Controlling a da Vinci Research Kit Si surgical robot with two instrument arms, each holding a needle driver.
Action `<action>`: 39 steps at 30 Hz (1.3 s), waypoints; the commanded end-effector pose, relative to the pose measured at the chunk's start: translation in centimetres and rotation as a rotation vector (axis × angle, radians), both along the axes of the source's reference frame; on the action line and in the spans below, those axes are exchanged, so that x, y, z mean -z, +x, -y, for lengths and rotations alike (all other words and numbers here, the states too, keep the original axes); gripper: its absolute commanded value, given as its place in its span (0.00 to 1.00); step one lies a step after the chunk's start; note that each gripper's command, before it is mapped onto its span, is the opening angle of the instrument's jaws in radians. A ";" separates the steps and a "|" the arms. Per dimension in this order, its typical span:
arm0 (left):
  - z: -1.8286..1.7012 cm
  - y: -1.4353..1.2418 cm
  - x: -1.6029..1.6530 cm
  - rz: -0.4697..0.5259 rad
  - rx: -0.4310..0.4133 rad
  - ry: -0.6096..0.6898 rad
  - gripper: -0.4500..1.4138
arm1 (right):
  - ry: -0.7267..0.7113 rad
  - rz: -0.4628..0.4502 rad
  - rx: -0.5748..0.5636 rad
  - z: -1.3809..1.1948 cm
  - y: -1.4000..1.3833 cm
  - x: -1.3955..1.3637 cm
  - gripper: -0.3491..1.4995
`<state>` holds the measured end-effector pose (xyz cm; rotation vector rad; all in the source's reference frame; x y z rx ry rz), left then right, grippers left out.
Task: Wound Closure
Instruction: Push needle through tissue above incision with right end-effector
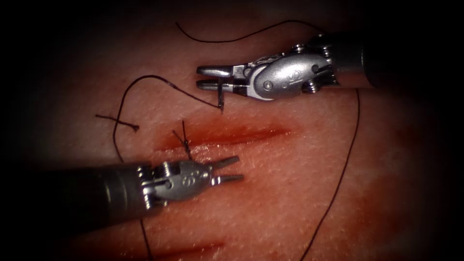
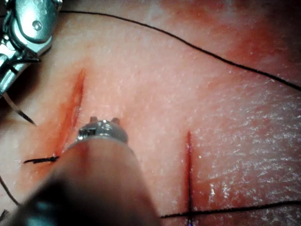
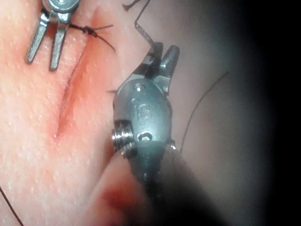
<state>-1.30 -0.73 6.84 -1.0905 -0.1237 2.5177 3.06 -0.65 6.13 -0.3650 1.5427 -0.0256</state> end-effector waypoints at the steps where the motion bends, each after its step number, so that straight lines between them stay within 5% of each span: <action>1: -0.01 -0.05 -0.04 0.003 -0.001 0.000 0.26 | -0.019 -0.004 0.004 -0.03 0.08 -0.01 0.00; 11: -0.01 0.08 0.04 0.015 0.003 0.004 0.26 | -0.177 -0.004 0.021 0.29 0.05 -0.02 0.00; 26: 0.01 0.33 0.13 0.033 0.022 0.016 0.24 | -0.322 0.046 0.027 1.32 -0.07 -0.39 0.00; 39: 0.01 0.36 0.12 0.032 0.022 0.017 0.23 | -0.327 0.073 0.023 1.33 -0.17 -0.52 0.00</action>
